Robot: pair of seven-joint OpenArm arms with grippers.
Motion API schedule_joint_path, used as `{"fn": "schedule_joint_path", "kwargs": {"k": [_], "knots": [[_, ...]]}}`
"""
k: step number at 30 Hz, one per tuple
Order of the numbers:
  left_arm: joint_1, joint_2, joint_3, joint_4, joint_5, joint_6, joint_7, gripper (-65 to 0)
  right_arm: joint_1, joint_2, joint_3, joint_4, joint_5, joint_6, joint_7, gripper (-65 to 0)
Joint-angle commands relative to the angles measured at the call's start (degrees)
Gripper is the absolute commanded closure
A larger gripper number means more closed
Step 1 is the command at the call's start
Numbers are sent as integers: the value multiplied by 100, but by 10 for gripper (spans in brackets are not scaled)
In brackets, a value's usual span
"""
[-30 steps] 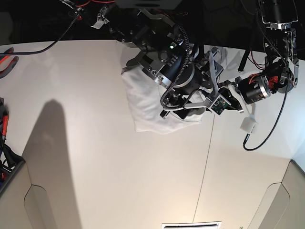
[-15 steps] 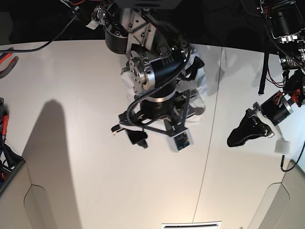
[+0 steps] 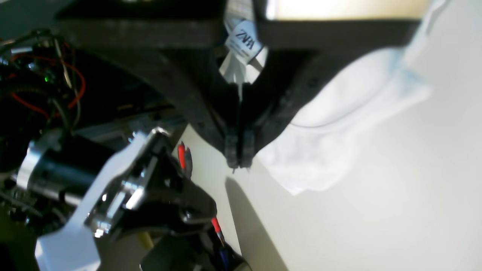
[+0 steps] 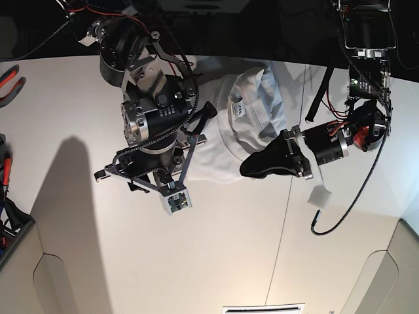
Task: Layout the t-shirt on the table in an organized manner, then fold the t-shirt properly
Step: 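Grasp the bundle with both grippers at its two sides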
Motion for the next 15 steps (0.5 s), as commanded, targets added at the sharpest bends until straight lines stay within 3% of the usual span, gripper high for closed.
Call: {"fn": "schedule_joint_path", "kwargs": {"k": [1, 6, 9, 15], "knots": [[-125, -59, -28, 85, -170, -54, -44, 0, 81, -57, -7, 92, -70, -22, 105, -154], [-138, -55, -26, 85, -173, -54, 48, 0, 79, -177, -4, 92, 31, -17, 0, -143], [-138, -55, -26, 85, -168, -54, 160, 0, 74, -280, -7, 92, 332, 146, -48, 0], [-42, -59, -26, 83, 245, -54, 262, 0, -17, -299, -7, 92, 925, 385, -61, 0]]}}
